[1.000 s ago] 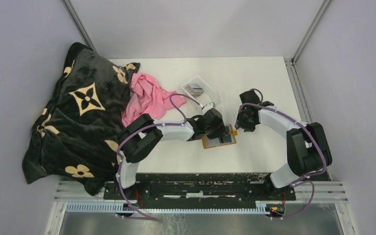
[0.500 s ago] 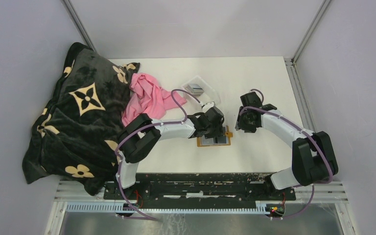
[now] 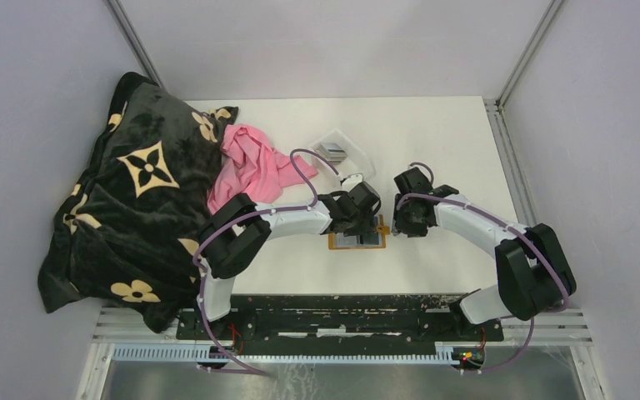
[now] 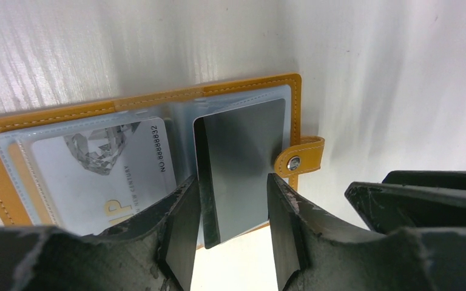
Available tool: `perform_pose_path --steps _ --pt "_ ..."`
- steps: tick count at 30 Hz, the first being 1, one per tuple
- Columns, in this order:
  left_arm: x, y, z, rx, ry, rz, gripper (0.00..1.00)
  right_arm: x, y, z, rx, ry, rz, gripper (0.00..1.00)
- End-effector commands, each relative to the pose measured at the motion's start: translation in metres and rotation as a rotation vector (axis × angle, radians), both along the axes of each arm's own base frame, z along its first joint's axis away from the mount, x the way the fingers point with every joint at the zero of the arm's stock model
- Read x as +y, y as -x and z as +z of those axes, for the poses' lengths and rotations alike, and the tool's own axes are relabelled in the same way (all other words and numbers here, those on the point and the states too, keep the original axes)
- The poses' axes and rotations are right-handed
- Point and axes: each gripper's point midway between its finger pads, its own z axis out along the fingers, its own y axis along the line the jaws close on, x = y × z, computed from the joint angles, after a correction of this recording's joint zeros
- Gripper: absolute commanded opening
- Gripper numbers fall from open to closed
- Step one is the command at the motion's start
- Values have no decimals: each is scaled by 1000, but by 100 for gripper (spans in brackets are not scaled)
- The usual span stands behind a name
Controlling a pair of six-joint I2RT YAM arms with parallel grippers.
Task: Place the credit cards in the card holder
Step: Insert the credit card into the card holder.
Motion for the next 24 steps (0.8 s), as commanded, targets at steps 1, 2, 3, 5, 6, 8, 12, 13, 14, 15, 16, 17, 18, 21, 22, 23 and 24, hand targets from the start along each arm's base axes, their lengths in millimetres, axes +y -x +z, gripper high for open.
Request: perform_pose_path --steps 1,2,3,5,6,8,12,13,14,15,16,17,18,21,22,23,24 --pt "18 0 -1 -23 -97 -29 50 10 -6 3 -29 -4 1 48" --pt "18 1 -2 -23 -97 -31 49 11 -6 2 -28 -3 2 48" --pt "18 0 -2 -25 -98 -31 48 12 -7 2 -28 -3 2 48" --pt "17 0 -3 -28 -95 -33 45 13 -7 1 -28 -4 3 48" --pt "17 0 -3 -28 -93 -36 43 14 -7 0 -27 -4 5 48" --pt "15 0 -4 -26 -86 -41 35 15 -7 -2 -23 -4 8 48" --pt "9 0 -3 -20 -65 -47 32 18 -8 -4 -19 -10 14 48" --pt "8 -1 -2 -21 -63 -47 31 19 -9 -4 -20 -11 16 48" --pt "7 -1 -2 -20 -62 -47 29 19 -8 -5 -18 -10 17 48" --pt "6 -1 -1 -21 -58 -48 27 20 -9 -5 -17 -8 19 48" --pt "6 -1 0 -20 -56 -48 25 20 -10 -6 -16 -8 18 48" --pt "5 -1 0 -21 -54 -49 24 21 -10 -7 -16 -6 19 48" --pt "5 0 0 -19 -53 -51 23 21 -11 -7 -16 -4 19 48" --pt "6 -1 3 -22 -51 -44 30 21 -12 -10 -9 -1 20 48" --pt "6 -1 5 -24 -51 -41 35 22 -13 -11 -10 -3 20 48" --pt "6 -2 7 -28 -50 -39 38 23 -13 -11 -9 -5 21 48" --pt "6 -2 9 -35 -47 -39 40 23 -13 -11 -10 -7 21 48"
